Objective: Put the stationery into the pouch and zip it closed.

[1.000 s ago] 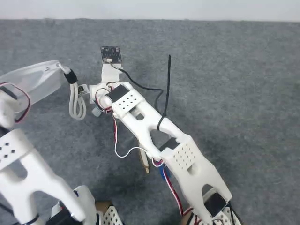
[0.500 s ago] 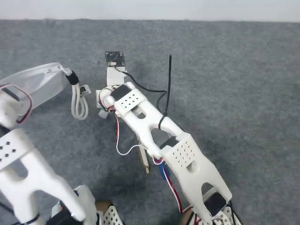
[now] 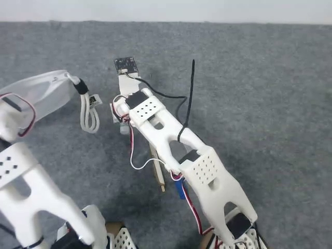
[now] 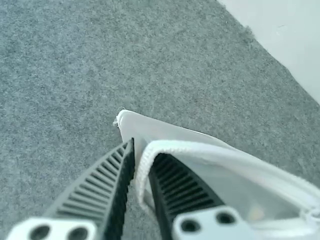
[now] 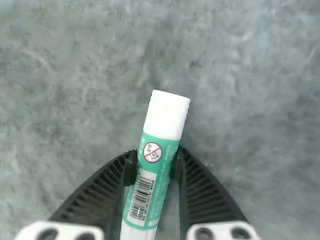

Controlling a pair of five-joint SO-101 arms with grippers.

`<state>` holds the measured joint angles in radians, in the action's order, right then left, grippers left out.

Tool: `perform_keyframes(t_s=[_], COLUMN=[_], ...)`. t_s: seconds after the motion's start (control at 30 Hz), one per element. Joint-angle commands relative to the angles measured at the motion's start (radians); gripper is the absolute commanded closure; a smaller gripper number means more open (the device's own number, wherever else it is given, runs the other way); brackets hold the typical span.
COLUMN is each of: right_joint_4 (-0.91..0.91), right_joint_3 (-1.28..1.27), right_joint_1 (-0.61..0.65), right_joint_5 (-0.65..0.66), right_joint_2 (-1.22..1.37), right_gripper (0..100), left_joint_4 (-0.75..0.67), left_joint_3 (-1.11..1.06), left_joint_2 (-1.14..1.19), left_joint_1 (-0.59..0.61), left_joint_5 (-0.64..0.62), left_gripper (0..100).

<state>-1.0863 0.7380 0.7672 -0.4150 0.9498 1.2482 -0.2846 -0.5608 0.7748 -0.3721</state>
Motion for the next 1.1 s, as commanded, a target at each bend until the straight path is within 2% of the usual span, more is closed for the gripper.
perform_keyframes(t_s=[0.0, 0.37, 0.67, 0.87, 1.07], right_joint_4=[-0.097, -0.369, -0.565, -0.690, -0.710], right_joint_3=[0.025, 0.025, 0.025, 0.025, -0.061], right_joint_1=[-0.027, -0.079, -0.082, -0.088, -0.160], right_joint_5=[0.048, 0.072, 0.072, 0.072, 0.074], right_joint_2=[-0.096, -0.254, -0.394, -0.470, -0.588], right_gripper=[96.5, 96.5, 99.2, 99.2, 99.2], left_joint_4=[-0.034, -0.006, 0.025, 0.029, 0.029], left_joint_3=[0.024, 0.030, 0.027, 0.027, 0.025], left_joint_2=[-0.005, -0.058, -0.176, -0.176, -0.176], left_joint_1=[-0.015, -0.135, -0.288, -0.331, -0.376], left_joint_5=[-0.011, -0.011, -0.011, -0.011, -0.011], left_gripper=[99, 99, 99, 99, 99])
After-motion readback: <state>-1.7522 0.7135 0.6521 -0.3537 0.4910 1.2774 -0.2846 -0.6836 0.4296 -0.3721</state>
